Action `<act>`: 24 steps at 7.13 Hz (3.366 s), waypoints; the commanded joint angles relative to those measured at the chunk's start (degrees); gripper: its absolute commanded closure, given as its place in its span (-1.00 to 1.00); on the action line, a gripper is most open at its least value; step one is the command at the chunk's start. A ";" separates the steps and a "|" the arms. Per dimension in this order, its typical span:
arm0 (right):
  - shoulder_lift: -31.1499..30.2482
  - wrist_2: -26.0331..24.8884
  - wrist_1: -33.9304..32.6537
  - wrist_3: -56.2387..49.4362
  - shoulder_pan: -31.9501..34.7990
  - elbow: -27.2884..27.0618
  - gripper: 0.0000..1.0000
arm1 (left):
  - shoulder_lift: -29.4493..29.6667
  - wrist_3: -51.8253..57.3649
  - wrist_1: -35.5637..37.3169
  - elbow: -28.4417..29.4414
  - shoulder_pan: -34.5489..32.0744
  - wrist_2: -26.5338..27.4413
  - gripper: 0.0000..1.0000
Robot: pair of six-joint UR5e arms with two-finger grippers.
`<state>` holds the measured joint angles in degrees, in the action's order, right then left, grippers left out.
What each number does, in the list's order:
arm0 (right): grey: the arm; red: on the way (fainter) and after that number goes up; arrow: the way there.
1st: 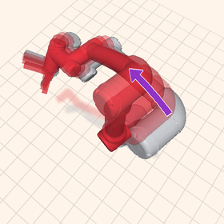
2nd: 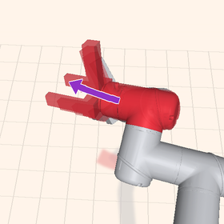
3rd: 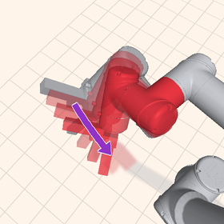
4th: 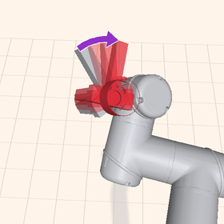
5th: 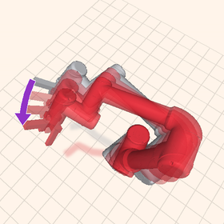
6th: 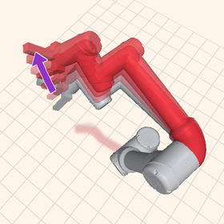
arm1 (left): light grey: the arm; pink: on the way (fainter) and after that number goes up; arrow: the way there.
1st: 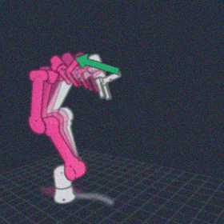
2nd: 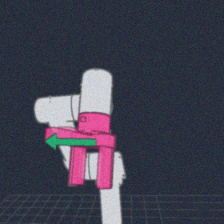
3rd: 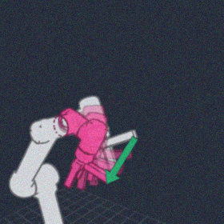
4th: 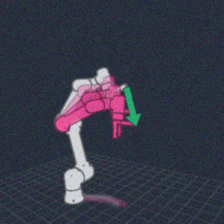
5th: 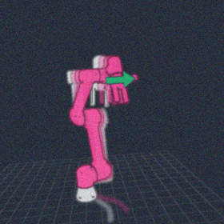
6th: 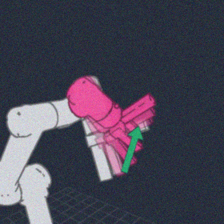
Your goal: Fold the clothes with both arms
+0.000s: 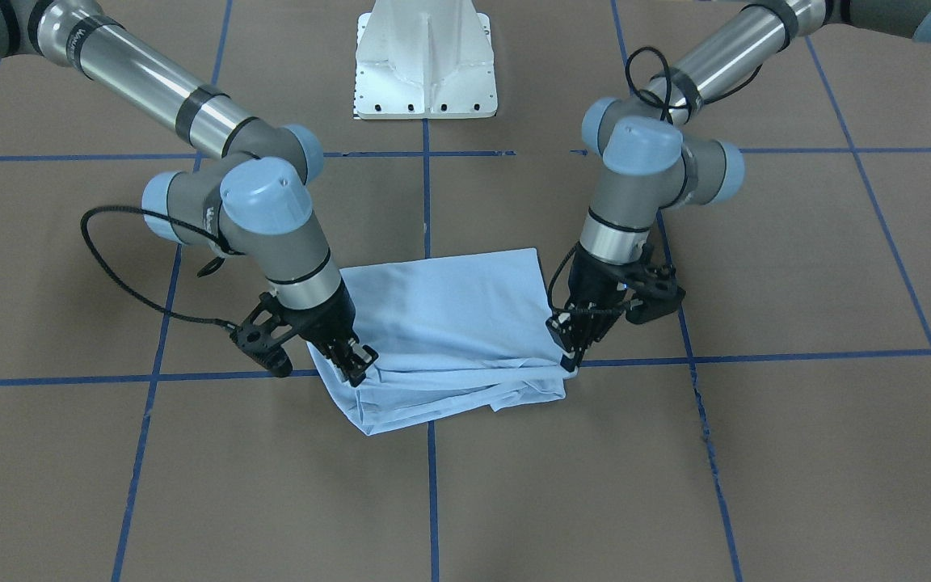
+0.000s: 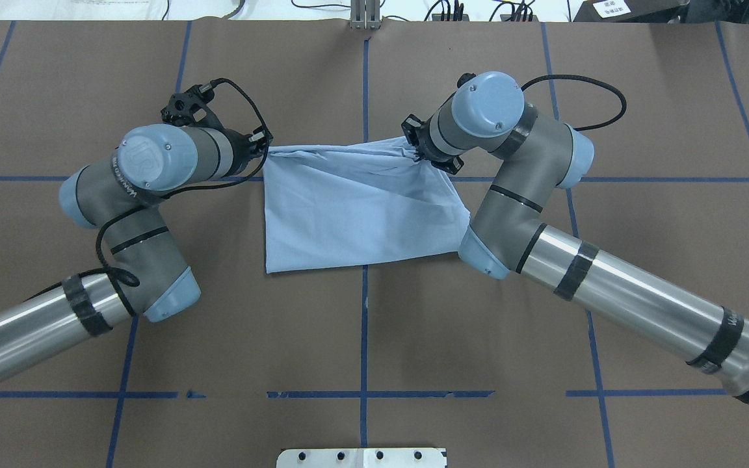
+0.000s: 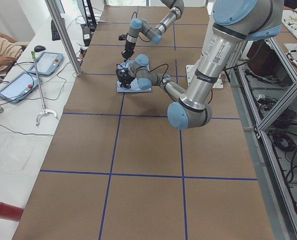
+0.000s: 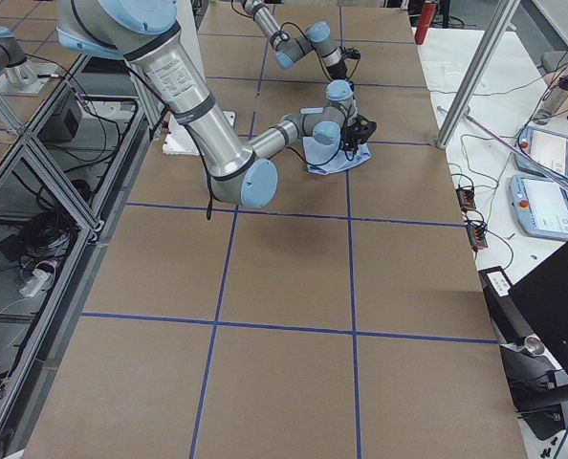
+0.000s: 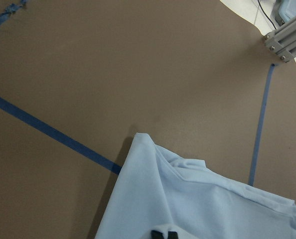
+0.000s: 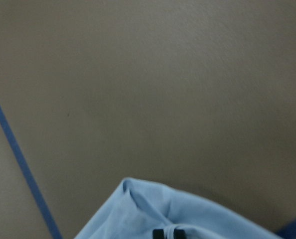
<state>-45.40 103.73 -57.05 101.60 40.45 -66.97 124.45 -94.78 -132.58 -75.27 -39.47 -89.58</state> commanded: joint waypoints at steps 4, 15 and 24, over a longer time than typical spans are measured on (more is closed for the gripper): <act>1.90 14.53 3.08 -18.10 12.53 7.91 -1.00 | 0.64 7.73 -4.89 1.40 -4.55 -3.21 -1.00; 4.00 1.56 -0.44 -13.94 -0.83 4.72 1.00 | -9.05 21.04 -4.71 -9.54 -17.31 -26.53 -1.00; -18.64 24.84 -18.38 -55.35 32.10 -15.25 1.00 | -18.26 49.18 -1.40 -9.98 -27.37 -32.20 -1.00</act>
<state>-58.64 126.83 -67.74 58.12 66.68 -75.26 108.21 -54.56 -136.51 -85.02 -61.89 -118.53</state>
